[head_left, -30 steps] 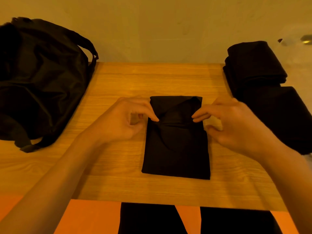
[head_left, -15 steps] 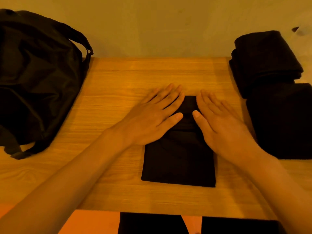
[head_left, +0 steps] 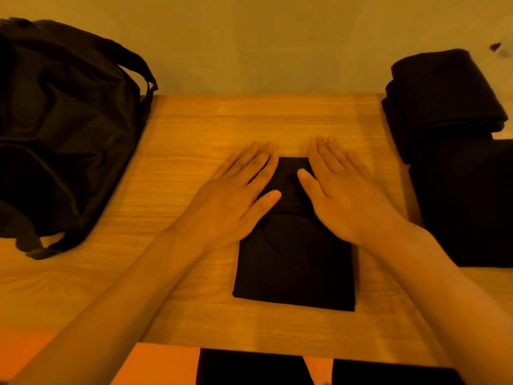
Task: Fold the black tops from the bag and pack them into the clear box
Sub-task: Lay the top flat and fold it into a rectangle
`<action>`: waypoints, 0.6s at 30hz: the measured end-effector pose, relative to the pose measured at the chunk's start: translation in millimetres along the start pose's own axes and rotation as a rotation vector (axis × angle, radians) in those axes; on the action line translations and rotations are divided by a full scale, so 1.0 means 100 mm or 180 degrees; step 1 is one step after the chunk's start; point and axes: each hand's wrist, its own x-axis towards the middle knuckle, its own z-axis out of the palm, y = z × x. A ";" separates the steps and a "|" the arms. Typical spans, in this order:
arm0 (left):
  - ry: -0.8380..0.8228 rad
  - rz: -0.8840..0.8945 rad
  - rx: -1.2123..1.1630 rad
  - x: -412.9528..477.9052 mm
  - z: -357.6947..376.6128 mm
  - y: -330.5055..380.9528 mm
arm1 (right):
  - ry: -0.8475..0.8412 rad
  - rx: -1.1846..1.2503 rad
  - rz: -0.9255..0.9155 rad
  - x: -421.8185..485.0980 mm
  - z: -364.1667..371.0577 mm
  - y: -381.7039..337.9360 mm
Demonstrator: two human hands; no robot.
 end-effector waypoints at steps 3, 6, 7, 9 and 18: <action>0.0153 -0.0071 -0.0347 -0.04 -0.03 -0.04 | 0.0124 0.0153 -0.0023 -0.04 0.05 0.05; 0.0711 -0.0306 -0.1095 -0.18 -0.18 0.04 | 0.0677 0.0387 -0.0189 -0.19 -0.01 0.13; 0.0904 -0.0344 -0.1131 -0.25 -0.22 0.09 | 0.0769 0.0372 -0.0285 -0.27 -0.02 0.13; 0.1071 -0.0306 -0.1005 -0.41 -0.22 0.15 | 0.0834 0.0220 -0.0471 -0.43 -0.01 0.08; 0.0821 0.0517 -0.0492 -1.20 0.15 0.31 | 0.0677 -0.0280 -0.1219 -1.12 0.21 0.11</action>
